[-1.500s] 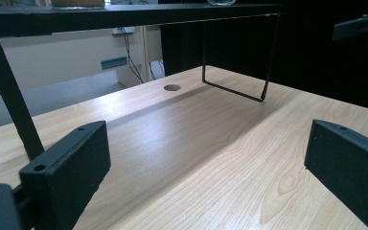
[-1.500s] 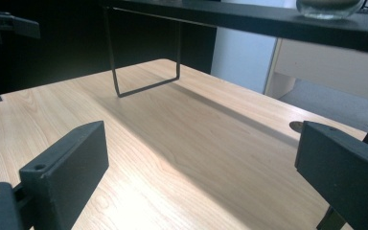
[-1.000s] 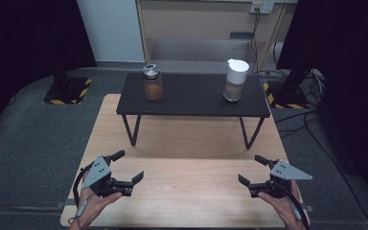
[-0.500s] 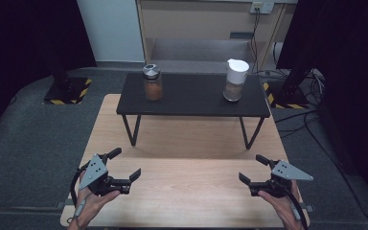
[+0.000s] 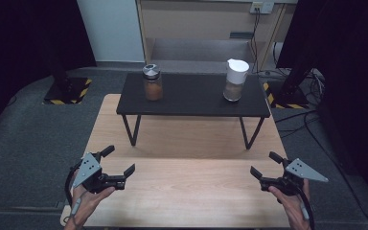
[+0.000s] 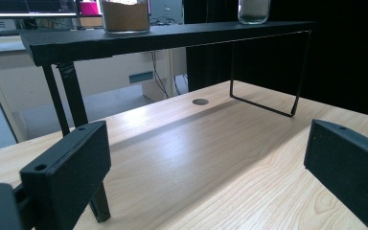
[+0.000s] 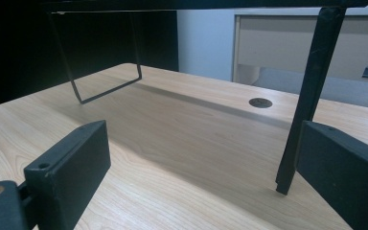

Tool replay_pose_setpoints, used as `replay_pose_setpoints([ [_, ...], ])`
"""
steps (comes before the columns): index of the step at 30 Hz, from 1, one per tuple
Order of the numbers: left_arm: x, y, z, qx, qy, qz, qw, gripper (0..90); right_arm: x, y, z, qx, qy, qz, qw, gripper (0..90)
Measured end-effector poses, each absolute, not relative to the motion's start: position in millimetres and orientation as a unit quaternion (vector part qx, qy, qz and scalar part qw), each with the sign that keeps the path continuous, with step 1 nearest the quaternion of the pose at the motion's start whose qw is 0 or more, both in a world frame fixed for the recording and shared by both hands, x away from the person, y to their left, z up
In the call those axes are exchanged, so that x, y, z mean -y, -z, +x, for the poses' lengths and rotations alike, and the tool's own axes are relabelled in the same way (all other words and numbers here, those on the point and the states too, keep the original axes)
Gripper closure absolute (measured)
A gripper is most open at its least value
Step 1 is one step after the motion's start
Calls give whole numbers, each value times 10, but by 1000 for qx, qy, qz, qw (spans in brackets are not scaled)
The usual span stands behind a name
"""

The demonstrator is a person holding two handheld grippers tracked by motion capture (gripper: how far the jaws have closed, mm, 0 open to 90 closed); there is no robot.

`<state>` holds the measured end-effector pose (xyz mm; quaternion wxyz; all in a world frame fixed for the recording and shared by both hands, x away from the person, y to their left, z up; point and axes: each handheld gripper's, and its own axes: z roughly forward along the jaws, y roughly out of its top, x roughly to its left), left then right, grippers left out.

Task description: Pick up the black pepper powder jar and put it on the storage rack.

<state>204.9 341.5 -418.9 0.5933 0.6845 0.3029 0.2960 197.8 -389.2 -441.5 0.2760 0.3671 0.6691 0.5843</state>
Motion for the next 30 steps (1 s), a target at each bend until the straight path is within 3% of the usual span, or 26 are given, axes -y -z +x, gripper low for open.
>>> replay_pose_setpoints([
  [30,-3408,4193,2104,-299,-276,692,596,8,3863,4425,1987,-672,-584,360,278,41],
])
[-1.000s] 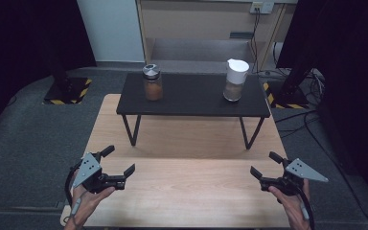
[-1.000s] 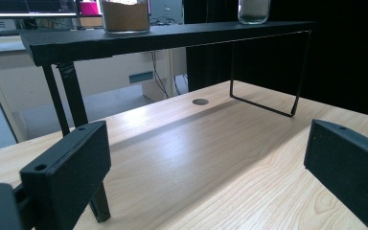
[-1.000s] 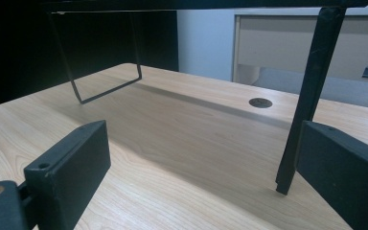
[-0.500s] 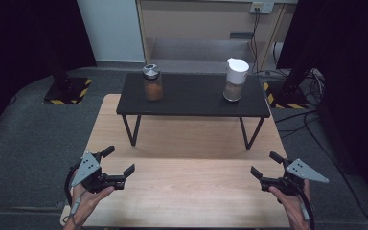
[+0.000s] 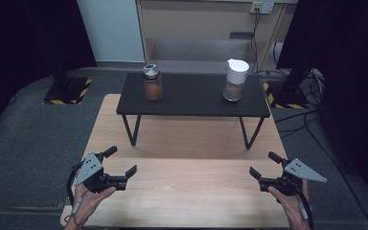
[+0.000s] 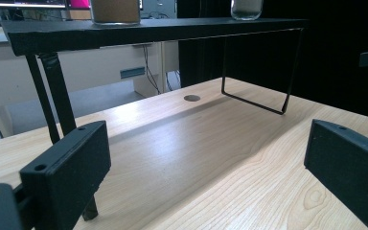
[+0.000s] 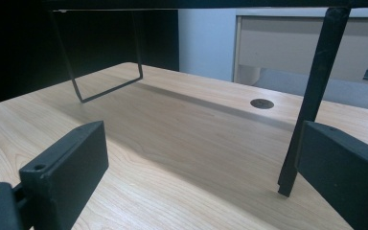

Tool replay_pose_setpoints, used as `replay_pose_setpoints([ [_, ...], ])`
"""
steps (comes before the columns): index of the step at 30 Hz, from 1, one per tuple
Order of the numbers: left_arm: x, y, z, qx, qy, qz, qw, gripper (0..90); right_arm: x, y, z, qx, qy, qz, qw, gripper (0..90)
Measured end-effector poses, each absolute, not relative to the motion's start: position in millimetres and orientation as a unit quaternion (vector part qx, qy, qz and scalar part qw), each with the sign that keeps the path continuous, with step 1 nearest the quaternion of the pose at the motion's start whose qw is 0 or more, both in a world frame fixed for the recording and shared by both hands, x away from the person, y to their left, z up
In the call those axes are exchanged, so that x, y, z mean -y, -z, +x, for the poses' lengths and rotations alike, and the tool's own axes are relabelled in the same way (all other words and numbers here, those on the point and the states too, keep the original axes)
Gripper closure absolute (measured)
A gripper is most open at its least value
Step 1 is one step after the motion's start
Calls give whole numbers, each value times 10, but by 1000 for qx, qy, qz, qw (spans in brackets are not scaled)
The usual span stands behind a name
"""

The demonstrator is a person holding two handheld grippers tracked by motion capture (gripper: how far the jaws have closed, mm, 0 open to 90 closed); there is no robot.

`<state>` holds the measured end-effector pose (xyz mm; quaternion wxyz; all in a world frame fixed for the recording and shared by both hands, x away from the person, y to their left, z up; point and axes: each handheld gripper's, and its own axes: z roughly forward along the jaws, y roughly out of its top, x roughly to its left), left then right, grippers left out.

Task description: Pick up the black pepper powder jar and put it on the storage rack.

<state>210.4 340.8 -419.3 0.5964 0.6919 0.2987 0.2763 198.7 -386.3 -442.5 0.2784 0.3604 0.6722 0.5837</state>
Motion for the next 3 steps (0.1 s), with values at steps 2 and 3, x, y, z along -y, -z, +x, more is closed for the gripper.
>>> replay_pose_setpoints([
  [2,-3403,4193,2109,-297,-276,693,596,8,3861,4430,1983,-671,-586,357,281,37],
  [3,-3401,4193,2111,-297,-275,693,596,8,3860,4432,1984,-669,-588,357,282,33],
])
